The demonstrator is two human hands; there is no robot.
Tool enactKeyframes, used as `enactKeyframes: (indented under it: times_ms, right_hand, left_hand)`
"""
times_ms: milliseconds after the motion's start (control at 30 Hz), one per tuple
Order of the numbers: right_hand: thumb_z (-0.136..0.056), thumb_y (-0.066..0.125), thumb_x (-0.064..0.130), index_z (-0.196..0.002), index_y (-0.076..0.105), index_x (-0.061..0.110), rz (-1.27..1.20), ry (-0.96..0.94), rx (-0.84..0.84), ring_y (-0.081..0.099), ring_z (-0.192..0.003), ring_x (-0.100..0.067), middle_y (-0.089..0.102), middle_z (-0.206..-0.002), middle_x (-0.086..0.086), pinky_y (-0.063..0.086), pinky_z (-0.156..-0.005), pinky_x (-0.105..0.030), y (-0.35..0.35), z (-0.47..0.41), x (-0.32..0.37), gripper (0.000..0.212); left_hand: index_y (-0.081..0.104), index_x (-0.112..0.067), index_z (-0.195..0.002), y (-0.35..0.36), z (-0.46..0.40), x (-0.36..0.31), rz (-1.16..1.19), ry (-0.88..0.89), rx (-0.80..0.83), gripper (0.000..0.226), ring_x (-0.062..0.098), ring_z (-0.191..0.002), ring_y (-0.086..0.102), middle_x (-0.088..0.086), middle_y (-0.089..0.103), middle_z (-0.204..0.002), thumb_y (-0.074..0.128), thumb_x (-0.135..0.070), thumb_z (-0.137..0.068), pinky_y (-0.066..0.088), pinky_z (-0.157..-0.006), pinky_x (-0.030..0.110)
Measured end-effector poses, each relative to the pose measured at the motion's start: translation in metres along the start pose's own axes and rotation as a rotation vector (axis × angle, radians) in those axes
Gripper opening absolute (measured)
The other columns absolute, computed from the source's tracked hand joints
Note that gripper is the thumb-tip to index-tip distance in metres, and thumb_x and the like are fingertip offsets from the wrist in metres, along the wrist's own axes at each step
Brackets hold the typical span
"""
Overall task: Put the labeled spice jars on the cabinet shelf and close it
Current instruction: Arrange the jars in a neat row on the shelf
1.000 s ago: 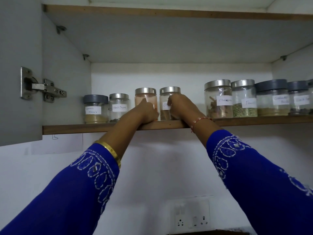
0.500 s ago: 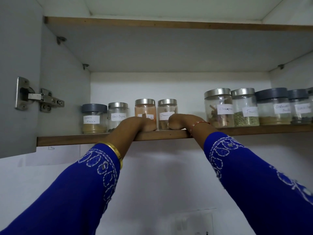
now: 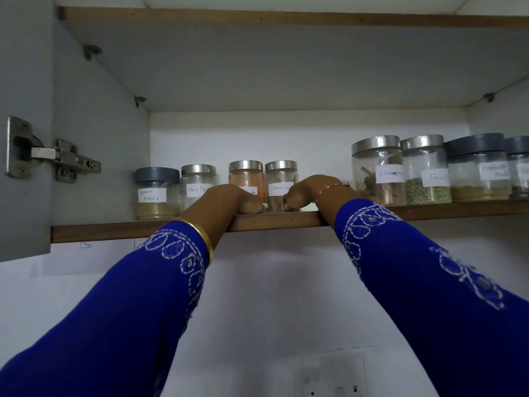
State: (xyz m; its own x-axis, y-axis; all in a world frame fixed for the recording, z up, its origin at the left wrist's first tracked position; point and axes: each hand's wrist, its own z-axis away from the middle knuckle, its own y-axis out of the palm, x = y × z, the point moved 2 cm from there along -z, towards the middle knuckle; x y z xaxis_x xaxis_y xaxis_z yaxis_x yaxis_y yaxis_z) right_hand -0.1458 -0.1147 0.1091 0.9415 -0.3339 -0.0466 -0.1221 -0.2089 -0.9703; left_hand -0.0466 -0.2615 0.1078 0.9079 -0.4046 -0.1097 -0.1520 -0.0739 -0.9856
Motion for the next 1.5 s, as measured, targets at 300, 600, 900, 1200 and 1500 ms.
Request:
enactKeyframes:
  times_ms: [300, 600, 900, 1200, 1500]
  right_hand:
    - [-0.100, 0.032, 0.009, -0.134, 0.042, 0.000, 0.053, 0.020, -0.263, 0.041, -0.131, -0.030, 0.043, -0.141, -0.016, 0.034, -0.105, -0.033, 0.031, -0.020, -0.012, 0.037]
    - [-0.090, 0.040, 0.000, -0.118, 0.061, 0.001, -0.424, -0.129, -0.643, 0.054, -0.115, -0.030, 0.061, -0.123, -0.017, 0.043, -0.095, -0.032, 0.010, -0.048, -0.003, 0.035]
    - [-0.088, 0.049, 0.006, -0.106, 0.065, 0.002, -0.428, -0.071, -0.990, 0.060, -0.101, -0.028, 0.066, -0.106, -0.016, 0.047, -0.081, -0.032, 0.011, -0.022, -0.019, 0.025]
    - [-0.086, 0.053, 0.007, -0.099, 0.065, 0.002, -0.655, 0.026, -1.162, 0.057, -0.082, -0.020, 0.066, -0.099, -0.015, 0.042, -0.069, -0.023, 0.002, 0.023, -0.110, 0.018]
    - [-0.084, 0.062, 0.007, -0.114, 0.056, 0.003, -0.678, 0.021, -0.899, 0.056, -0.105, -0.029, 0.051, -0.123, -0.018, 0.040, -0.081, -0.024, 0.025, 0.011, -0.203, 0.031]
  left_hand:
    - [0.037, -0.008, -0.140, 0.005, 0.012, -0.007, 0.081, 0.107, -0.096, 0.052, 0.026, -0.137, 0.034, 0.013, 0.034, -0.149, 0.028, -0.039, -0.099, 0.026, -0.112, 0.037]
    - [0.055, -0.011, -0.127, -0.004, 0.049, -0.011, 0.386, 0.330, -0.563, 0.036, 0.027, -0.123, 0.050, 0.012, 0.054, -0.134, 0.041, -0.014, -0.094, 0.040, -0.100, 0.032]
    - [0.068, -0.008, -0.107, 0.003, 0.083, -0.033, 0.473, 0.637, -0.936, 0.029, 0.019, -0.101, 0.062, 0.007, 0.070, -0.109, 0.045, -0.010, -0.090, 0.041, -0.082, 0.020]
    - [0.070, -0.005, -0.096, 0.021, 0.113, -0.111, 0.781, 0.665, -0.913, 0.022, 0.015, -0.079, 0.061, 0.009, 0.072, -0.093, 0.050, -0.007, -0.088, 0.041, -0.064, 0.011]
    - [0.064, -0.008, -0.110, 0.042, 0.105, -0.184, 0.602, 0.465, -0.897, 0.025, 0.019, -0.101, 0.060, 0.010, 0.065, -0.111, 0.051, -0.012, -0.088, 0.040, -0.079, 0.020]
